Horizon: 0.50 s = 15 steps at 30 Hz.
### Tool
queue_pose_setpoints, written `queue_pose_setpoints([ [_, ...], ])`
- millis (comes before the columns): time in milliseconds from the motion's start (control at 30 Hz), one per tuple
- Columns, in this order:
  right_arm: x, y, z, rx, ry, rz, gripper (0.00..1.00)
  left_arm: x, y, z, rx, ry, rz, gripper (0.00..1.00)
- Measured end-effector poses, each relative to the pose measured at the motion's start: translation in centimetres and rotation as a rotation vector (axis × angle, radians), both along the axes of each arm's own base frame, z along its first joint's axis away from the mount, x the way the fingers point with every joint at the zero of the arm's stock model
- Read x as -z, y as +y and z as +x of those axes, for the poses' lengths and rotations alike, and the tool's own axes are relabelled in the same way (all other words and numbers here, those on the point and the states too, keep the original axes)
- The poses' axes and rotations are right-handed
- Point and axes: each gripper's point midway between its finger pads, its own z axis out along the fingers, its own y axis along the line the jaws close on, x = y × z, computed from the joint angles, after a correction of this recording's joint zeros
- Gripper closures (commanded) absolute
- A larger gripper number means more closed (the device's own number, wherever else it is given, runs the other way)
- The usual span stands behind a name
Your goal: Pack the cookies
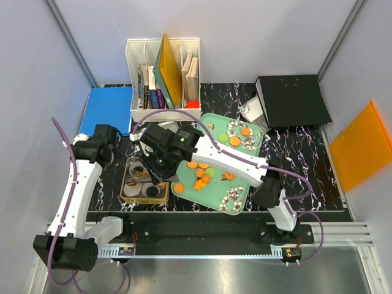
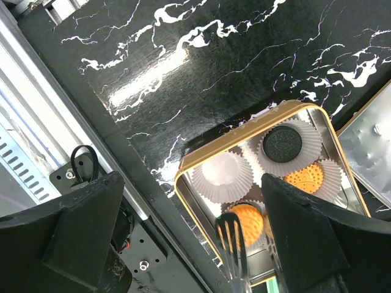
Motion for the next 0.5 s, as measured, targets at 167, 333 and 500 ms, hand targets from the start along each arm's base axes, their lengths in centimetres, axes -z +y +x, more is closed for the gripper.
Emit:
queue_pose_setpoints([
  [167,1.7,0.2,-0.1,-0.018,0.020,-0.045,0.72,0.0,0.0,-0.1,0.000,0.003,0.000,0.01],
  [333,2.2,0.8,0.0,-0.027,0.024,-0.047,0.71,-0.1,0.0,-0.1,0.001,-0.003,-0.001,0.01],
  [500,2.0,1.8,0.3,-0.032,0.018,-0.027,0.70,0.0,0.0,-0.2,0.001,-0.002,-0.001,0.01],
])
